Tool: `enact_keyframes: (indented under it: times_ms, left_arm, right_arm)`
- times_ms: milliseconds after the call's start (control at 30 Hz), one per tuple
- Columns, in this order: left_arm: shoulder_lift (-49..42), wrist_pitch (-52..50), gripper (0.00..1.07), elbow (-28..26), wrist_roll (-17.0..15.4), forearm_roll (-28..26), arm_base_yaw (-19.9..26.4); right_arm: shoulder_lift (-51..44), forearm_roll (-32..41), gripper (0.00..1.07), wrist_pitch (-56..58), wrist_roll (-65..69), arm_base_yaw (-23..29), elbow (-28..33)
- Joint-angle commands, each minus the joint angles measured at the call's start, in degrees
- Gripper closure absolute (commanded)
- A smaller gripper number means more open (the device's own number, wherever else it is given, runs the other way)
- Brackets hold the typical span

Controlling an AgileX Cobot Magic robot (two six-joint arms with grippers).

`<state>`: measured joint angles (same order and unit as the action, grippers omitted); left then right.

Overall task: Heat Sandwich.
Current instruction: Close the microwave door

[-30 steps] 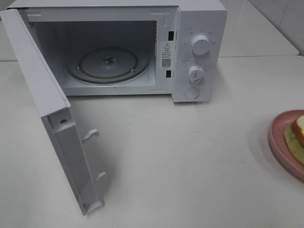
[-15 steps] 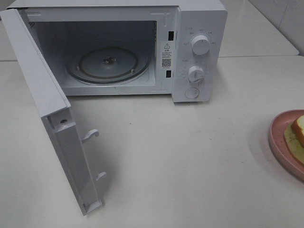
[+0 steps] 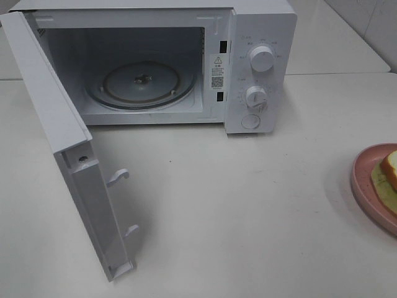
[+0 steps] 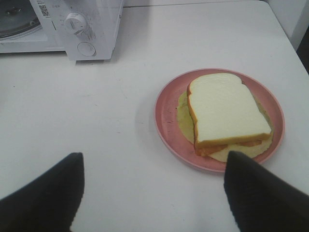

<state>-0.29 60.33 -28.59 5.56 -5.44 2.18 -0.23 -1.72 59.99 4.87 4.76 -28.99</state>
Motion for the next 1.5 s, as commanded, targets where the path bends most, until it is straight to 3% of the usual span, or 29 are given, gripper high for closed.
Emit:
enact_keyframes:
  times_ms: [33,1500]
  left_arm:
    - [-1.43,-0.80,0.05,0.23,-0.29,0.17,0.11]
    - [-1.43,-0.80,0.05,0.23,-0.29,0.17,0.11]
  right_arm:
    - [-1.49,-0.29,0.31,-0.46,-0.34,-0.23,0.17]
    - [-1.49,-0.23,0.31,-0.46,-0.34,-0.23,0.17]
